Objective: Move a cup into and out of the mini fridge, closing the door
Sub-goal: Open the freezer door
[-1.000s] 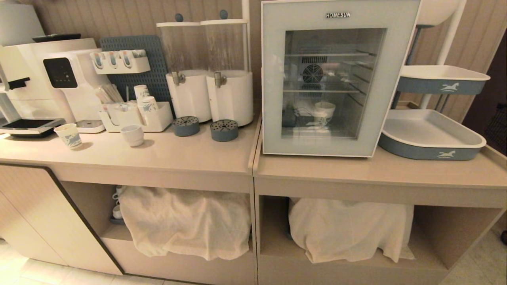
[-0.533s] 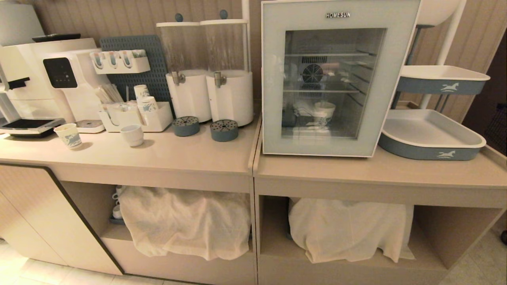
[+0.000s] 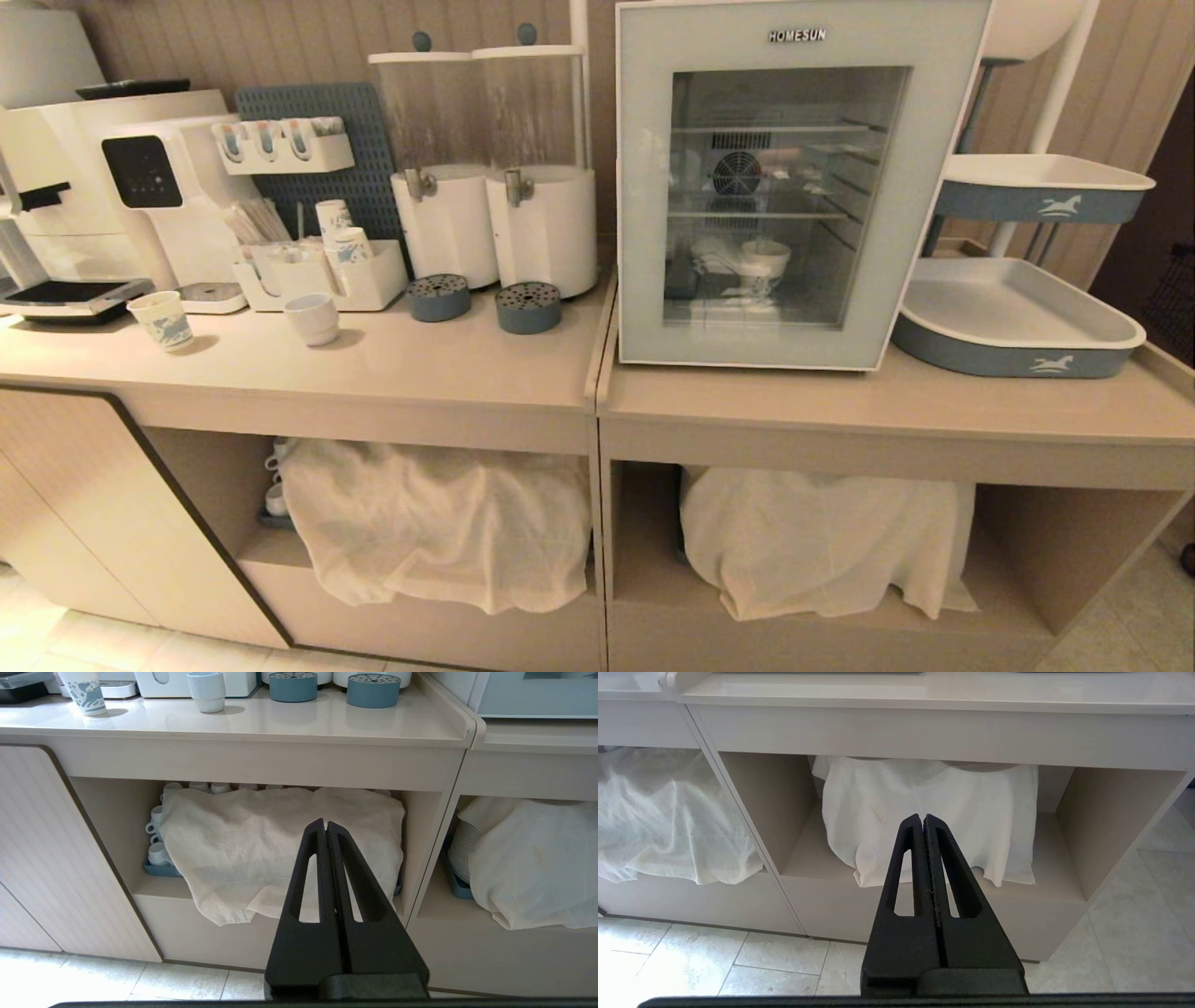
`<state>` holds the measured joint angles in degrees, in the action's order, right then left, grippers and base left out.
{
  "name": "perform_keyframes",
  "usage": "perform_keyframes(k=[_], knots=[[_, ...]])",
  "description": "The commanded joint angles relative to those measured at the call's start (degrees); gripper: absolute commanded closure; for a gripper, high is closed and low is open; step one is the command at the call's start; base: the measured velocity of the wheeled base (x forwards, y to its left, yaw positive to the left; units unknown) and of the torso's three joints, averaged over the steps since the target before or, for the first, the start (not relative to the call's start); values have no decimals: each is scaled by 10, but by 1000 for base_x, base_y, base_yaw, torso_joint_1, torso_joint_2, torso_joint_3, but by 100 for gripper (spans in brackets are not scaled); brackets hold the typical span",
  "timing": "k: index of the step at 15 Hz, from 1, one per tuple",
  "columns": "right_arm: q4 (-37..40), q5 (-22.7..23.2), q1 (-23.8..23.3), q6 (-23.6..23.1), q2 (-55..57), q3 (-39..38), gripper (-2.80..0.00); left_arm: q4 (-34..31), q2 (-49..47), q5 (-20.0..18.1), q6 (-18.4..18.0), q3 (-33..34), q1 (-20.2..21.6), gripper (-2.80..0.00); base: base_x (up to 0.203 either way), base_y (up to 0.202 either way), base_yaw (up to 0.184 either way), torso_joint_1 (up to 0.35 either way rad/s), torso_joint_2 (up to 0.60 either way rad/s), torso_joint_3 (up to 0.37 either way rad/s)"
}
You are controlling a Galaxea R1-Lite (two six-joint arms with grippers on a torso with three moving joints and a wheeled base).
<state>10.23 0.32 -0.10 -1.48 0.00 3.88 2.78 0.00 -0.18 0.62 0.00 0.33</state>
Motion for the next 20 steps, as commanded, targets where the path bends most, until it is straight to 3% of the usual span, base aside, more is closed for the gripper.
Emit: perform_keyframes(k=[1, 20], knots=[[1, 0, 0, 0, 1, 0, 0, 0, 0, 0, 0, 11, 0, 0, 0, 0, 0, 0, 0, 0], [1, 0, 0, 2, 1, 0, 0, 1, 0, 0, -1, 11, 0, 0, 0, 0, 0, 0, 0, 0]])
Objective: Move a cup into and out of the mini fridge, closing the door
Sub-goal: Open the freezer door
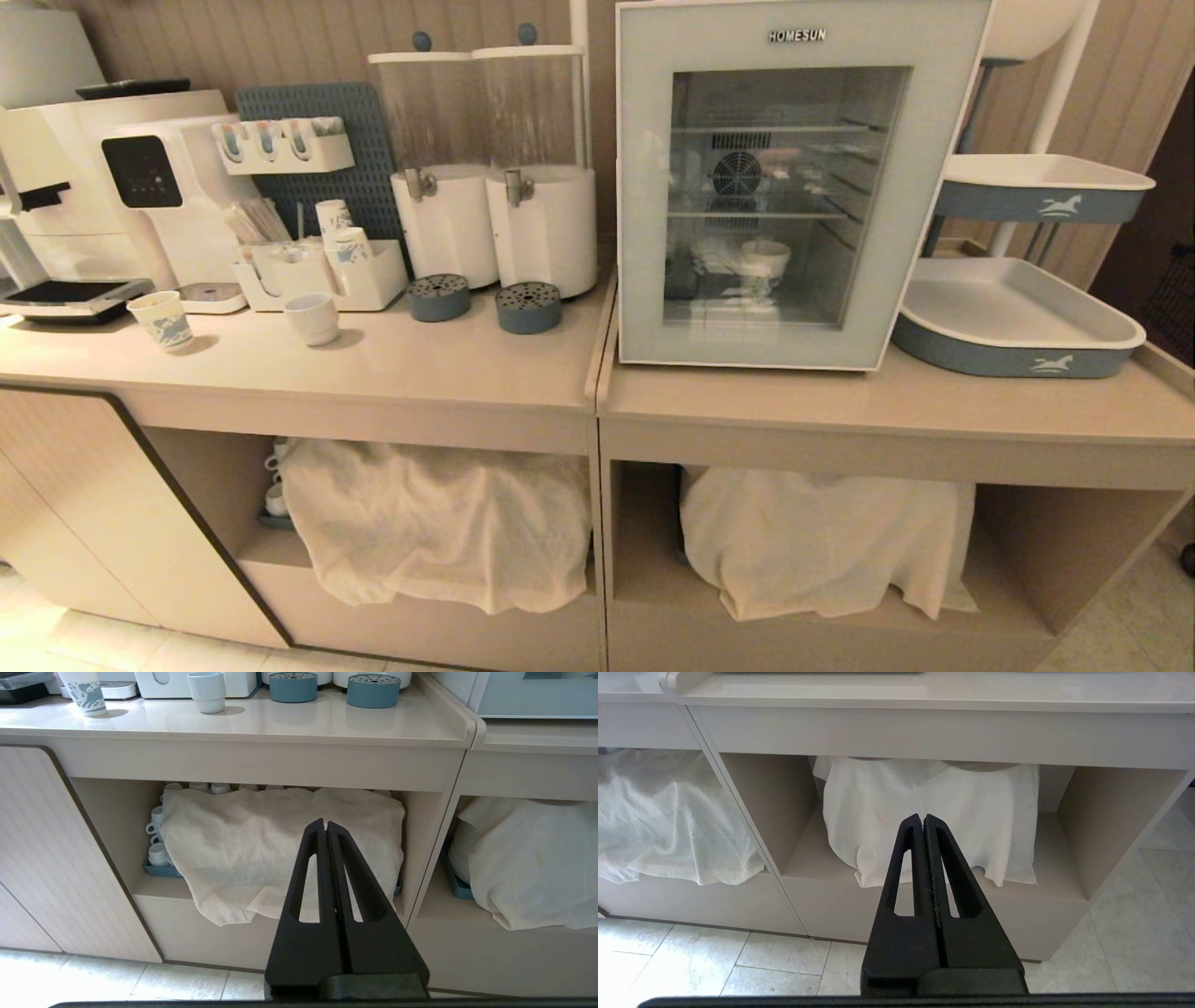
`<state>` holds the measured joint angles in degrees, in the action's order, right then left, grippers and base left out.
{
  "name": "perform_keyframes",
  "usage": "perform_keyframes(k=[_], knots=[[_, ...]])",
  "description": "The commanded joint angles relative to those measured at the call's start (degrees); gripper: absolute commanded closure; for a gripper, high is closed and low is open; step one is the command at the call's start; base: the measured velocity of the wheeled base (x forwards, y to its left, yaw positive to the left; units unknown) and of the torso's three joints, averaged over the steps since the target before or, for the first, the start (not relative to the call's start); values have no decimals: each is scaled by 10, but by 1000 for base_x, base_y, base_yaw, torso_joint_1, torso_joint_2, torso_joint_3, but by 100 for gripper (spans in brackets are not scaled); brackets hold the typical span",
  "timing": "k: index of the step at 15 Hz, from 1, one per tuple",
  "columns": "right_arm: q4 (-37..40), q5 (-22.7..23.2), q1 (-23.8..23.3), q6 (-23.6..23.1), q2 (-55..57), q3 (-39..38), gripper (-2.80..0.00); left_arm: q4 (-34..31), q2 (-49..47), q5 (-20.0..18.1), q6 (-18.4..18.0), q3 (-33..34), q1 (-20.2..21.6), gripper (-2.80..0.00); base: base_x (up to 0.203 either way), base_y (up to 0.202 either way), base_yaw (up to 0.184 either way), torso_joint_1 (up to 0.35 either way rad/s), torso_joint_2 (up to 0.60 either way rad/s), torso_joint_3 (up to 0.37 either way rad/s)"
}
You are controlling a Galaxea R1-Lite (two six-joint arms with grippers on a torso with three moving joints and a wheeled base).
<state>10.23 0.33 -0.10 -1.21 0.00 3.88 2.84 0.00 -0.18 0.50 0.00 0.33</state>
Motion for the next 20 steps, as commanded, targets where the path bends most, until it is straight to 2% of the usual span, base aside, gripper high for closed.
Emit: perform_keyframes(k=[1, 7, 16, 20], knots=[[1, 0, 0, 0, 1, 0, 0, 1, 0, 0, 0, 11, 0, 0, 0, 0, 0, 0, 0, 0], [1, 0, 0, 0, 1, 0, 0, 1, 0, 1, -1, 11, 0, 0, 12, 0, 0, 0, -1, 0], [1, 0, 0, 0, 1, -1, 0, 0, 0, 0, 1, 11, 0, 0, 187, 0, 1, 4, 4, 4], [1, 0, 0, 0, 1, 0, 0, 0, 0, 0, 0, 11, 0, 0, 51, 0, 1, 2, 4, 1]])
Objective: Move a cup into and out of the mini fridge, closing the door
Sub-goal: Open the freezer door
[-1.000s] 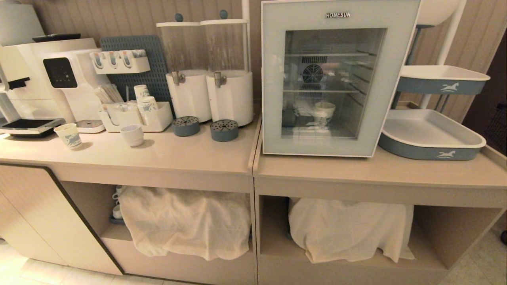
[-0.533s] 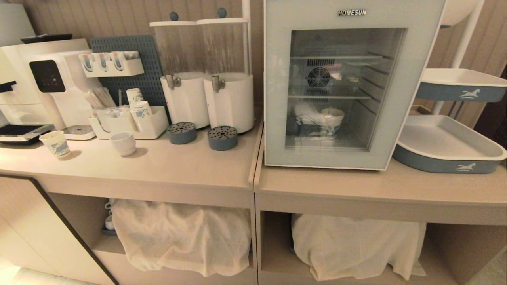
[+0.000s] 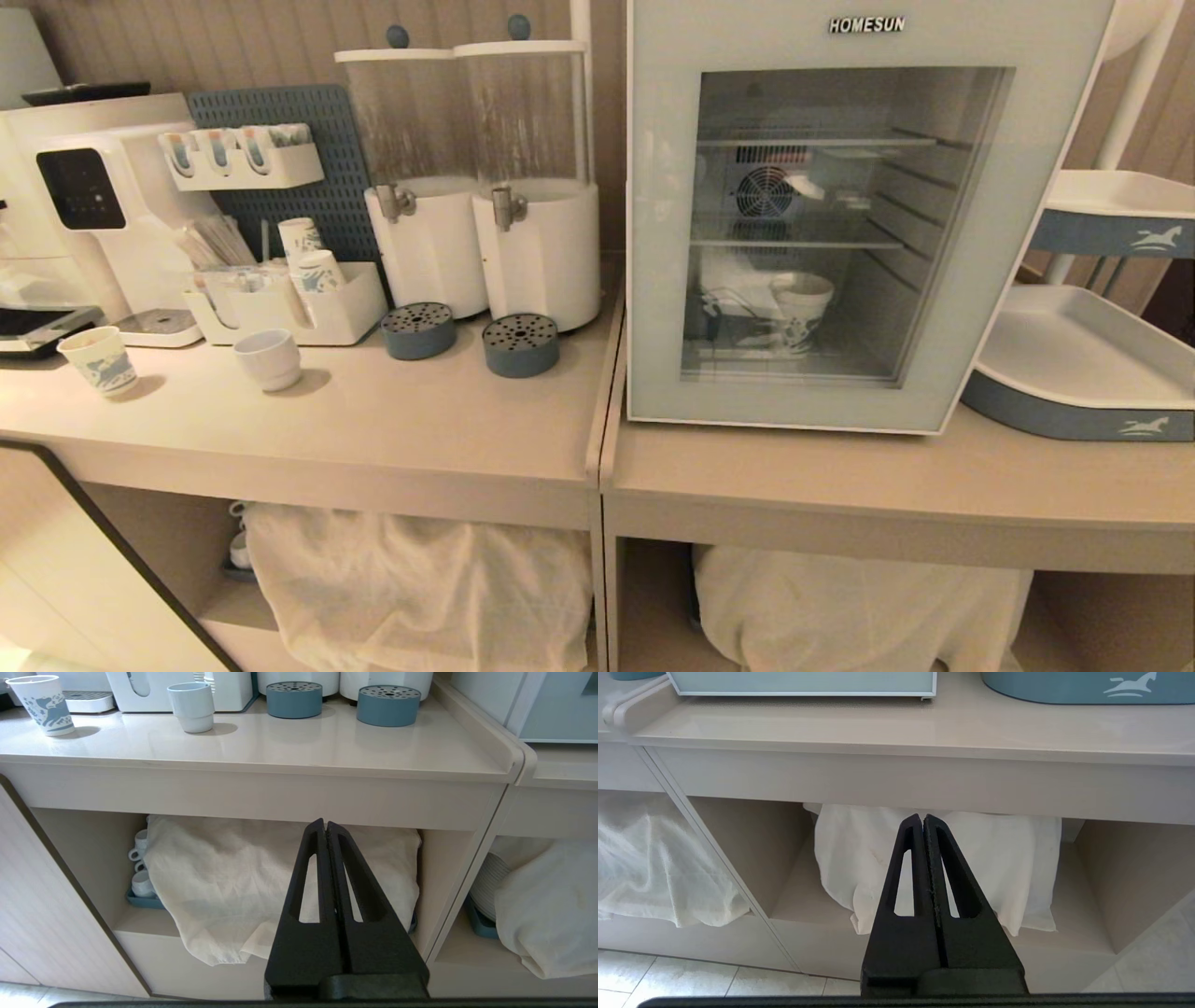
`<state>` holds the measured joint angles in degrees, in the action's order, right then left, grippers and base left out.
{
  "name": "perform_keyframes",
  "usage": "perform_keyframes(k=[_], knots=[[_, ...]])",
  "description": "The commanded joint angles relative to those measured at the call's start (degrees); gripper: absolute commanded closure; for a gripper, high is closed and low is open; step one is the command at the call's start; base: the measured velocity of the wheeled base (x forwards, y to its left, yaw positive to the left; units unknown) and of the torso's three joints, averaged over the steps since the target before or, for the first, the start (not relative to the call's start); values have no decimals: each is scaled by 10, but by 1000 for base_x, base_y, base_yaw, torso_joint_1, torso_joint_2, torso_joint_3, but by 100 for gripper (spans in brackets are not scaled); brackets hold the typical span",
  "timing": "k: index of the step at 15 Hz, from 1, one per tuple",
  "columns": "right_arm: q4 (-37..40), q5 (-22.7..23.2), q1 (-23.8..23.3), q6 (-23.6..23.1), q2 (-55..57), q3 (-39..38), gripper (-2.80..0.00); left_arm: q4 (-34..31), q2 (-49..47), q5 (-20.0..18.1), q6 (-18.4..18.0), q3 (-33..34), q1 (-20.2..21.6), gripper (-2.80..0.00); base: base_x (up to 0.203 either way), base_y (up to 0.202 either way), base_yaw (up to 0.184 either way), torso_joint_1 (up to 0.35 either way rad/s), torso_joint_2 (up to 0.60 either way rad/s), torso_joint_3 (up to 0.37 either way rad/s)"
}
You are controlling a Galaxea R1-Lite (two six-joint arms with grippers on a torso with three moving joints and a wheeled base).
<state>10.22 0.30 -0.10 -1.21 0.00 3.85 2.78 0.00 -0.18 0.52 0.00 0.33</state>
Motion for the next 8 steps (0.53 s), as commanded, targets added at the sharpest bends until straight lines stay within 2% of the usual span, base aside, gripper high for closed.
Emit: perform_keyframes(k=[1, 5, 8], knots=[[1, 0, 0, 0, 1, 0, 0, 1, 0, 0, 0, 11, 0, 0, 0, 0, 0, 0, 0, 0], [1, 0, 0, 0, 1, 0, 0, 0, 0, 1, -1, 11, 0, 0, 1, -16, 0, 0, 1, 0], [1, 0, 0, 0, 1, 0, 0, 0, 0, 1, -1, 11, 0, 0, 0, -165, 0, 0, 6, 4]])
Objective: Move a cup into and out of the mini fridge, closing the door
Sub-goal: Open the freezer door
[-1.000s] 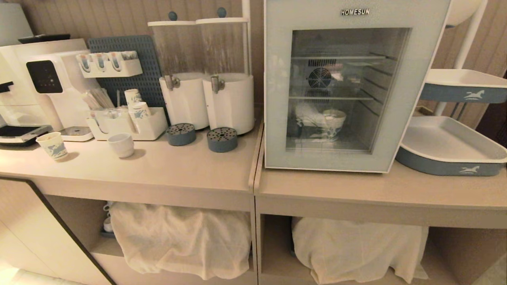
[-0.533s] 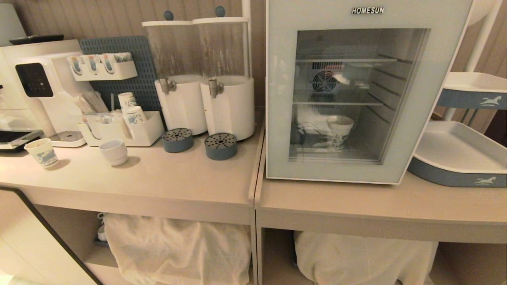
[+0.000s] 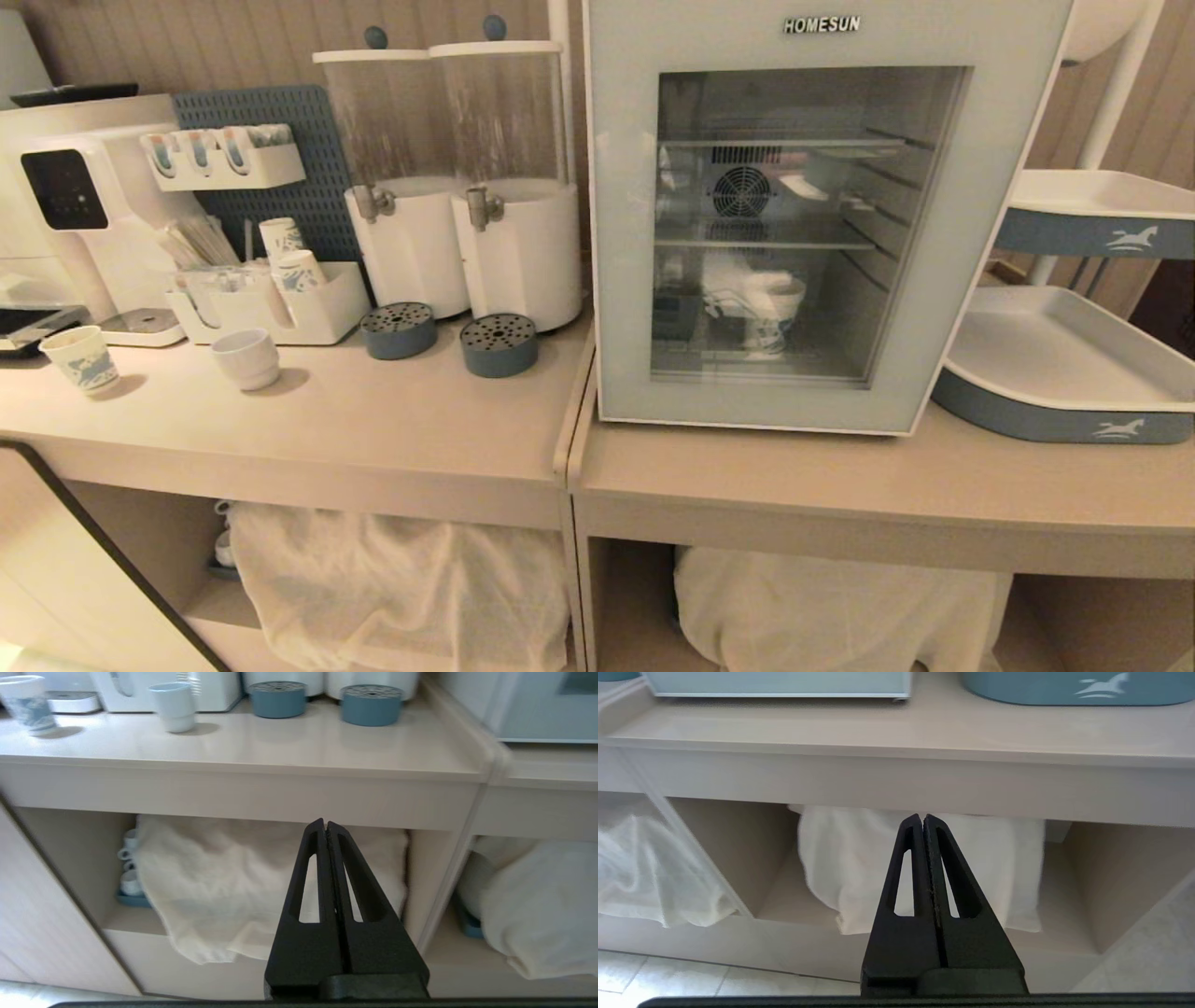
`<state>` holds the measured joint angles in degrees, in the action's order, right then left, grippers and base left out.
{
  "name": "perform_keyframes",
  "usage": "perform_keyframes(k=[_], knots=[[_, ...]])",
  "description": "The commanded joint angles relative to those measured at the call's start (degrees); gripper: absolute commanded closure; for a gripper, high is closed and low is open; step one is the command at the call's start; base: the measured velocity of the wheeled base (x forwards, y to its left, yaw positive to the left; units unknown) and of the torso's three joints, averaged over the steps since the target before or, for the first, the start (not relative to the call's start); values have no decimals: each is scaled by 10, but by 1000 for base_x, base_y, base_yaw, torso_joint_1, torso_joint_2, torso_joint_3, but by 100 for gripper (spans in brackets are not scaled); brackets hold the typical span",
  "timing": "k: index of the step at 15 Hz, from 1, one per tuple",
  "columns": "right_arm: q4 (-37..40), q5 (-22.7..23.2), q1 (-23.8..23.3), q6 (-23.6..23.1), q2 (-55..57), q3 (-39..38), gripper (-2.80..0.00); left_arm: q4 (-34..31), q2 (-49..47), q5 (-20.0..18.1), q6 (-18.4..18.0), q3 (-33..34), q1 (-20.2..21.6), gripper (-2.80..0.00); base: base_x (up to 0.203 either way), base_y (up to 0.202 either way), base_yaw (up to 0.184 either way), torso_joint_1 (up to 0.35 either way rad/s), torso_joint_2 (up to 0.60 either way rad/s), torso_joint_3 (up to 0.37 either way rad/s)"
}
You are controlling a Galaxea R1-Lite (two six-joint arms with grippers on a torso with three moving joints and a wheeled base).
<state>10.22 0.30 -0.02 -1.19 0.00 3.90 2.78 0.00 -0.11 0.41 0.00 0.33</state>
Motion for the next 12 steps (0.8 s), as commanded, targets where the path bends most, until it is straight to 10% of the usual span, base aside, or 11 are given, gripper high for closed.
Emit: perform_keyframes(k=[1, 12], knots=[[1, 0, -1, 0, 1, 0, 0, 0, 0, 0, 0, 11, 0, 0, 0, -193, -4, 2, 5, -2], [1, 0, -1, 0, 1, 0, 0, 2, 0, -2, -10, 11, 0, 0, 26, -113, 0, 1, 1, 1]])
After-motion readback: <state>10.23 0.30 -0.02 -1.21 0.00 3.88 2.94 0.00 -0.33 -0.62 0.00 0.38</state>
